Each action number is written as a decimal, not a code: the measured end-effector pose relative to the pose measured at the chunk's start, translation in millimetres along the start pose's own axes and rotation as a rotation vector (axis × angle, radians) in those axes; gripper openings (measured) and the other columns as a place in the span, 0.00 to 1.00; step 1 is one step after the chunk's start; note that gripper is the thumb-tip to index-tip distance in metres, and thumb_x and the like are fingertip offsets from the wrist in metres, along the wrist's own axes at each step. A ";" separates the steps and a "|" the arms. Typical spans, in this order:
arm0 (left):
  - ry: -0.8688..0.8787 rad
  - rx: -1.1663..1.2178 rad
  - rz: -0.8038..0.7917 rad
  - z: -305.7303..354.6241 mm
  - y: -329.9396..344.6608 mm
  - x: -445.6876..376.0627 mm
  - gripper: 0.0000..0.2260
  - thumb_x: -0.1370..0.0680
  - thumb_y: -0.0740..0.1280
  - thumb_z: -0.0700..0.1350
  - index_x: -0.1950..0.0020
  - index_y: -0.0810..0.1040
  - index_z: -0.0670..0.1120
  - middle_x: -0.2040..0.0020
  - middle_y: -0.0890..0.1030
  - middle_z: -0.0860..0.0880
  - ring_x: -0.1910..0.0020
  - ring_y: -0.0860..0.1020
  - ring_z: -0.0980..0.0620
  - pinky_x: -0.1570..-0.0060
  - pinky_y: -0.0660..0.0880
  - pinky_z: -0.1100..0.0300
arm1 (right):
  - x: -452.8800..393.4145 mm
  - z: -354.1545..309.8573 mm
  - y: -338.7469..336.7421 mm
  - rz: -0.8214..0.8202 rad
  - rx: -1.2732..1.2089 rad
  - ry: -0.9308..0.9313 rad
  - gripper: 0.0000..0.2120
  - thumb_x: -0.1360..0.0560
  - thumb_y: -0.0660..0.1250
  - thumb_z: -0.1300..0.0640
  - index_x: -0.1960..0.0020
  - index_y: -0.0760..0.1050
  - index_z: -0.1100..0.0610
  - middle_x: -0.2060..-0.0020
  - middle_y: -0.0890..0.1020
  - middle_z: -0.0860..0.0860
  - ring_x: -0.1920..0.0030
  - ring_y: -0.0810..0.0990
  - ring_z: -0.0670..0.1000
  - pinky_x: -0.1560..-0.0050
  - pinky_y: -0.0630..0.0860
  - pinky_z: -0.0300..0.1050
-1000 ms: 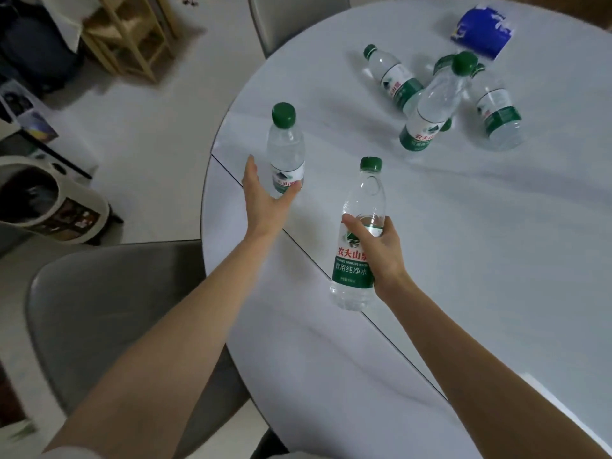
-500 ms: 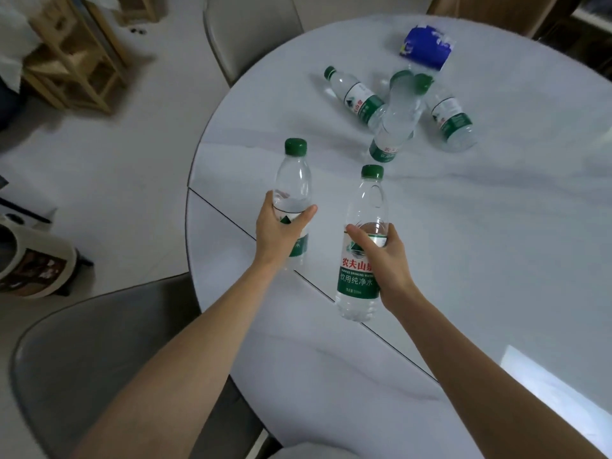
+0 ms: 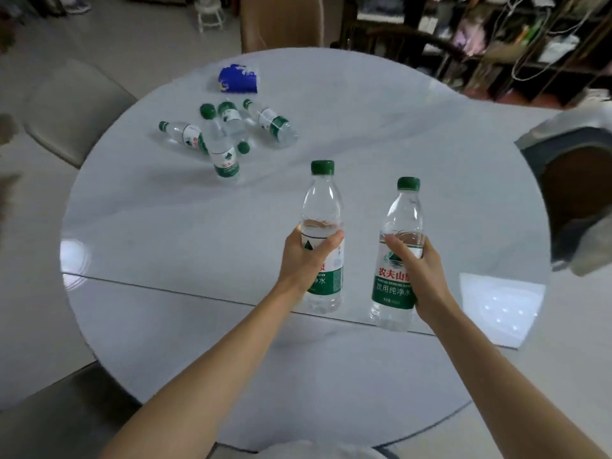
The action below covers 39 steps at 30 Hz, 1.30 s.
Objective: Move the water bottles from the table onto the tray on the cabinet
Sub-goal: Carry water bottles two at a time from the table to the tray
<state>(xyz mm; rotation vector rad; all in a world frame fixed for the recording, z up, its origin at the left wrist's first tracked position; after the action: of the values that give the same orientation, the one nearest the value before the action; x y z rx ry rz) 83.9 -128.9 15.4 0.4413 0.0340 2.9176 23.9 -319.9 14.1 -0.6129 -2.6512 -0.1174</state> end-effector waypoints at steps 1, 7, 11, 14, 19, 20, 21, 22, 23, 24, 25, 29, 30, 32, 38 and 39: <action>0.007 -0.022 -0.046 -0.7 30.4 6.7 0.06 0.26 0.72 0.46 0.50 0.80 0.53 0.55 0.85 0.55 0.55 0.83 0.58 0.58 0.78 0.65 | 6.1 2.4 -32.3 0.048 -0.036 -0.004 0.10 0.29 0.72 0.53 0.51 0.73 0.51 0.54 0.82 0.55 0.56 0.83 0.55 0.55 0.81 0.51; -0.030 -0.075 -0.248 -27.4 218.8 66.5 0.08 0.25 0.71 0.47 0.48 0.83 0.47 0.54 0.85 0.49 0.54 0.83 0.51 0.53 0.79 0.57 | 65.4 32.4 -241.0 0.289 -0.182 0.007 0.15 0.30 0.73 0.51 0.48 0.74 0.53 0.50 0.82 0.62 0.52 0.83 0.63 0.50 0.81 0.59; -0.034 -0.143 -0.430 -48.4 352.1 117.2 0.11 0.25 0.71 0.47 0.45 0.81 0.46 0.52 0.85 0.48 0.54 0.82 0.51 0.56 0.76 0.60 | 114.3 51.4 -379.1 0.440 -0.231 0.001 0.17 0.30 0.74 0.50 0.47 0.73 0.55 0.50 0.82 0.62 0.52 0.83 0.63 0.51 0.81 0.58; -0.051 -0.173 -0.563 -62.9 442.2 150.0 0.08 0.26 0.72 0.49 0.48 0.81 0.50 0.53 0.84 0.49 0.54 0.83 0.51 0.55 0.77 0.58 | 142.6 59.3 -467.0 0.551 -0.290 -0.031 0.17 0.30 0.74 0.51 0.46 0.73 0.55 0.49 0.82 0.61 0.54 0.83 0.61 0.51 0.81 0.57; -0.042 -0.224 -0.756 -77.3 571.2 178.9 0.12 0.28 0.73 0.50 0.47 0.80 0.50 0.52 0.84 0.50 0.49 0.82 0.47 0.46 0.78 0.50 | 162.8 75.9 -577.0 0.683 -0.404 -0.046 0.18 0.29 0.72 0.51 0.43 0.72 0.55 0.52 0.81 0.58 0.56 0.82 0.57 0.55 0.81 0.53; -0.035 -0.224 -0.785 -78.5 595.8 179.8 0.13 0.28 0.73 0.50 0.46 0.79 0.49 0.51 0.84 0.49 0.49 0.82 0.47 0.46 0.78 0.51 | 162.1 79.8 -595.2 0.705 -0.414 -0.045 0.18 0.29 0.72 0.51 0.43 0.72 0.55 0.53 0.81 0.58 0.56 0.82 0.57 0.56 0.80 0.52; -0.027 -0.233 -0.809 -80.3 620.3 179.0 0.15 0.29 0.73 0.51 0.46 0.79 0.49 0.51 0.84 0.49 0.49 0.82 0.46 0.47 0.78 0.51 | 159.8 83.1 -612.6 0.727 -0.422 -0.043 0.18 0.29 0.72 0.51 0.43 0.72 0.56 0.53 0.81 0.58 0.57 0.82 0.56 0.57 0.80 0.51; -0.016 -0.251 -0.836 -82.4 644.8 177.3 0.16 0.30 0.73 0.53 0.45 0.78 0.48 0.51 0.84 0.49 0.48 0.82 0.46 0.47 0.78 0.51 | 155.8 86.1 -629.7 0.748 -0.428 -0.039 0.19 0.30 0.73 0.51 0.43 0.72 0.56 0.53 0.81 0.58 0.57 0.82 0.56 0.57 0.80 0.51; -0.011 -0.265 -0.859 -86.9 668.8 172.7 0.16 0.30 0.73 0.52 0.45 0.78 0.48 0.50 0.83 0.48 0.49 0.82 0.47 0.47 0.78 0.51 | 150.0 88.0 -646.9 0.770 -0.435 -0.037 0.20 0.30 0.73 0.51 0.42 0.72 0.57 0.53 0.81 0.58 0.58 0.82 0.56 0.57 0.80 0.51; -0.005 -0.274 -0.879 -90.1 692.8 167.0 0.15 0.28 0.73 0.50 0.44 0.78 0.47 0.50 0.83 0.48 0.49 0.82 0.47 0.48 0.78 0.52 | 142.3 88.0 -664.4 0.789 -0.444 -0.038 0.21 0.30 0.73 0.51 0.42 0.72 0.57 0.54 0.81 0.58 0.58 0.82 0.56 0.58 0.80 0.50; 0.001 -0.279 -0.891 -92.8 717.3 159.6 0.15 0.27 0.72 0.48 0.43 0.78 0.46 0.50 0.83 0.48 0.49 0.82 0.49 0.49 0.78 0.53 | 132.6 85.8 -682.7 0.806 -0.451 -0.041 0.21 0.30 0.74 0.51 0.42 0.72 0.57 0.54 0.81 0.58 0.58 0.82 0.56 0.58 0.80 0.50; 0.056 -0.313 -0.980 -82.8 819.3 132.7 0.16 0.26 0.72 0.49 0.41 0.77 0.46 0.48 0.83 0.49 0.50 0.81 0.53 0.55 0.76 0.61 | 85.4 56.6 -760.9 0.869 -0.450 -0.059 0.18 0.30 0.74 0.52 0.44 0.72 0.56 0.52 0.82 0.58 0.57 0.83 0.57 0.59 0.81 0.50; 0.055 -0.321 -0.995 -78.0 842.6 125.8 0.15 0.26 0.72 0.48 0.41 0.77 0.47 0.49 0.83 0.49 0.50 0.81 0.53 0.56 0.76 0.61 | 73.5 47.9 -779.1 0.879 -0.456 -0.067 0.19 0.30 0.74 0.52 0.44 0.72 0.56 0.52 0.82 0.59 0.56 0.83 0.58 0.58 0.82 0.51; 0.059 -0.318 -1.020 -66.5 890.6 109.7 0.14 0.26 0.72 0.48 0.42 0.78 0.47 0.50 0.84 0.49 0.51 0.82 0.52 0.55 0.77 0.60 | 49.0 27.7 -816.7 0.894 -0.463 -0.101 0.20 0.30 0.74 0.53 0.43 0.72 0.57 0.51 0.82 0.59 0.54 0.84 0.58 0.57 0.82 0.50; 0.007 -0.336 -1.053 -57.4 1019.8 56.2 0.17 0.28 0.73 0.52 0.44 0.79 0.46 0.52 0.84 0.45 0.52 0.83 0.45 0.52 0.80 0.50 | -16.9 -10.3 -922.1 0.929 -0.486 -0.125 0.18 0.30 0.74 0.54 0.45 0.72 0.56 0.51 0.82 0.59 0.57 0.83 0.55 0.58 0.81 0.49; 0.010 -0.341 -1.054 -57.2 1043.2 46.7 0.15 0.27 0.73 0.51 0.44 0.79 0.45 0.52 0.84 0.45 0.53 0.83 0.45 0.53 0.80 0.50 | -30.1 -15.6 -942.1 0.935 -0.487 -0.128 0.17 0.30 0.74 0.55 0.45 0.72 0.56 0.51 0.82 0.59 0.57 0.83 0.56 0.58 0.82 0.50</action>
<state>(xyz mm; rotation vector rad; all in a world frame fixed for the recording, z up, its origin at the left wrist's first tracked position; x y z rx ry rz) -168.7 -1143.7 27.5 0.2343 -0.1732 1.8377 -357.1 -1182.0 26.3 -1.9792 -2.1606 -0.4513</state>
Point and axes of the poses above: each hand's wrist, its own x-axis away from the middle knuckle, its own y-axis out of the palm, z = x × y, the point moved 7 cm from there along -x, towards the middle knuckle
